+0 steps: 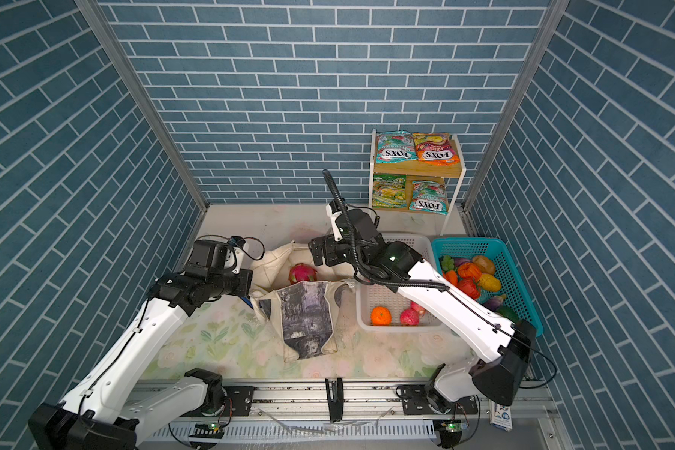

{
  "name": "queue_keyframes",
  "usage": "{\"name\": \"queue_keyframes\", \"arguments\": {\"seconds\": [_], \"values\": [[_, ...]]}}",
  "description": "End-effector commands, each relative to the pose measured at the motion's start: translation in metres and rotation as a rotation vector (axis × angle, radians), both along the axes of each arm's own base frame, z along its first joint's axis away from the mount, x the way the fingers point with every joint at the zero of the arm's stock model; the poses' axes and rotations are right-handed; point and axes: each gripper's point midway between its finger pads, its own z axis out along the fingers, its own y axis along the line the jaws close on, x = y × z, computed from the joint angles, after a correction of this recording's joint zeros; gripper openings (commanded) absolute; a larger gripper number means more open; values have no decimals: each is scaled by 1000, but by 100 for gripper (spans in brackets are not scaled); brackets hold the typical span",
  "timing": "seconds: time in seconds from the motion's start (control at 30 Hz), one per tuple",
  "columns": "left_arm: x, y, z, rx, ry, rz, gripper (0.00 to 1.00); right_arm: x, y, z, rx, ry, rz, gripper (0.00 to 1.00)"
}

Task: Place the food into the grocery bag and tie it
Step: 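Raise the right gripper out of the bag and move it over the white basket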

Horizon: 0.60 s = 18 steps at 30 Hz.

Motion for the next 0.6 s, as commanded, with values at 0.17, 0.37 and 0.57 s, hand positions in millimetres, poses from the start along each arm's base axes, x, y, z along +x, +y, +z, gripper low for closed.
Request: {"name": "queue_keyframes", "arguments": {"seconds": [0.17,0.37,0.57], "values": [[-2,2,-1,0,-3,1,4,10,-84,13,-97,-105,-325,97],[-2,2,-2,-1,1,2,4,11,-133,-17,-153,-34,-472,96],[-2,1,-3,-1,4,2,4,5,-188,-66,-185,115,-631,95]]}}
